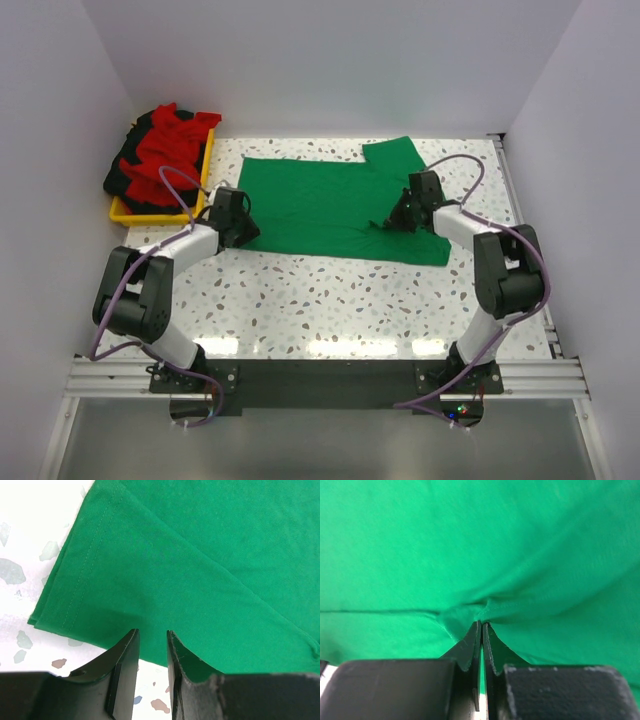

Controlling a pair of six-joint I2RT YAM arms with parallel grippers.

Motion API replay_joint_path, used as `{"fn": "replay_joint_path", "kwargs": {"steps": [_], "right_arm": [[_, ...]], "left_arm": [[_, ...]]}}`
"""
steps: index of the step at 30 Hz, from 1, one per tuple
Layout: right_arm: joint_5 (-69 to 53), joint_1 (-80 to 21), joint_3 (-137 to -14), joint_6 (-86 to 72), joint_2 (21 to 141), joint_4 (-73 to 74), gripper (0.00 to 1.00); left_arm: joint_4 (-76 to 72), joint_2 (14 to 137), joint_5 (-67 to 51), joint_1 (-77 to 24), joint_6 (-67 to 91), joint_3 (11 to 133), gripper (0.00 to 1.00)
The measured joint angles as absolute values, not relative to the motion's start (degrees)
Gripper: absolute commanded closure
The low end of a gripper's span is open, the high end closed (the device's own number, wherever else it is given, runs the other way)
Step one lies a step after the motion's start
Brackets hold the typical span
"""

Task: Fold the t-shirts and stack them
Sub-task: Fold the tshirt

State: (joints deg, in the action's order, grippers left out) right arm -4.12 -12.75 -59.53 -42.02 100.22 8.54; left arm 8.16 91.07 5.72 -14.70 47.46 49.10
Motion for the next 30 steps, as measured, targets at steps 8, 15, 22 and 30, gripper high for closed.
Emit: {"fn": "replay_joint_path", "kwargs": {"steps": [8,15,22,30], "right_arm": [[-4.2,-12.8,-70.3,-40.9,108.1,10.5,0.97],[-5.6,-13.2,-78.7,-38.0,114.5,13.3,0.87],[-6.0,-14.7,-85.4,-34.2,117.1,15.6,0.76],[-5.4,-15.5,-88.6,-30.5,116.9,18.7,0.57]], "left_arm": [[8.2,91.1,5.7,-14.7,47.5,49.1,0.67],[8.2,91.1,5.5,-14.7,47.5,49.1,0.67],[8.2,91.1,5.3,-14.7,47.4,48.9,0.67],[8.3,91.0,5.3,-14.7,47.4,49.0,0.66]]}}
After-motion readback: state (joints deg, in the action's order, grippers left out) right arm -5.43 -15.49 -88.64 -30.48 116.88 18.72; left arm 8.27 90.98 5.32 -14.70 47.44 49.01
